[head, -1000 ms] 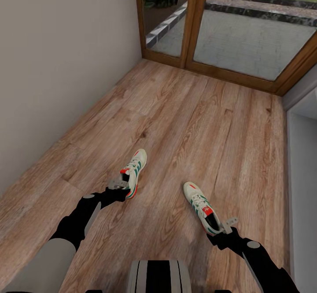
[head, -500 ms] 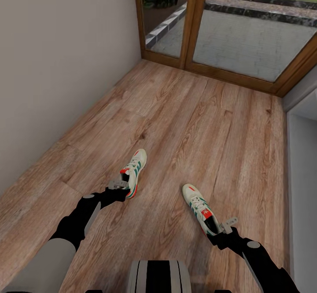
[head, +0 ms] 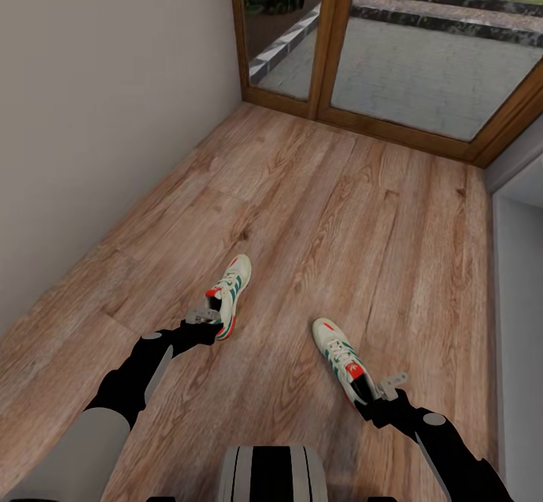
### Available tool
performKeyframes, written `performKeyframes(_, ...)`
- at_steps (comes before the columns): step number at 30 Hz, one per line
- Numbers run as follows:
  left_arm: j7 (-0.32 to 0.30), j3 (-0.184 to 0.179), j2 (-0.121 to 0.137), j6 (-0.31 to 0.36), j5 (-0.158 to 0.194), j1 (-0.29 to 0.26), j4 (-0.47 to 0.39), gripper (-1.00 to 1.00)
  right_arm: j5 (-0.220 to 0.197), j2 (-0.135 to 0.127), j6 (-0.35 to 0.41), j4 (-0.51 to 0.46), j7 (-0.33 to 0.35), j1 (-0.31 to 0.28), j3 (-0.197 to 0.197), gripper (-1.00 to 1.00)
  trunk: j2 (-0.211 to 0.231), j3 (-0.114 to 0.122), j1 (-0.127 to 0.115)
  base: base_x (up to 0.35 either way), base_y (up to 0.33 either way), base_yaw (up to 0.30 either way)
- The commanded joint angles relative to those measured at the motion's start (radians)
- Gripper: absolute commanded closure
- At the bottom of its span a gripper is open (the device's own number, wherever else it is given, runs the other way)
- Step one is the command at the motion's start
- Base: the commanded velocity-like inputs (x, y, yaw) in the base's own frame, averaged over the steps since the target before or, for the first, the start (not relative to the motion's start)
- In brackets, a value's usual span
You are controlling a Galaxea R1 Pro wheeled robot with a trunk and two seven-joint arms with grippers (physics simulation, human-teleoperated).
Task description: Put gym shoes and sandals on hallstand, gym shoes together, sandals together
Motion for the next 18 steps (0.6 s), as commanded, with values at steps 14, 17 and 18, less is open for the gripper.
performKeyframes(14, -0.002, -0.002, 0.003, 0.006, 0.001, 0.002, -0.002, 1.0, 0.01, 0.001, 0.005, -0.001, 0.008, 0.0, -0.003, 1.0, 0.0, -0.001, 0.0, 0.014, 0.0, 0.0)
performKeyframes(17, -0.001, -0.002, 0.003, 0.006, 0.001, 0.001, -0.002, 1.0, 0.01, 0.002, 0.006, -0.001, 0.008, 0.0, -0.003, 1.0, 0.0, -0.001, 0.0, 0.0, 0.0, 0.0)
performKeyframes(18, -0.001, -0.002, 0.003, 0.006, 0.001, 0.001, -0.002, 1.0, 0.01, 0.002, 0.006, -0.001, 0.008, 0.0, -0.003, 1.0, 0.0, -0.001, 0.0, 0.0, 0.0, 0.0)
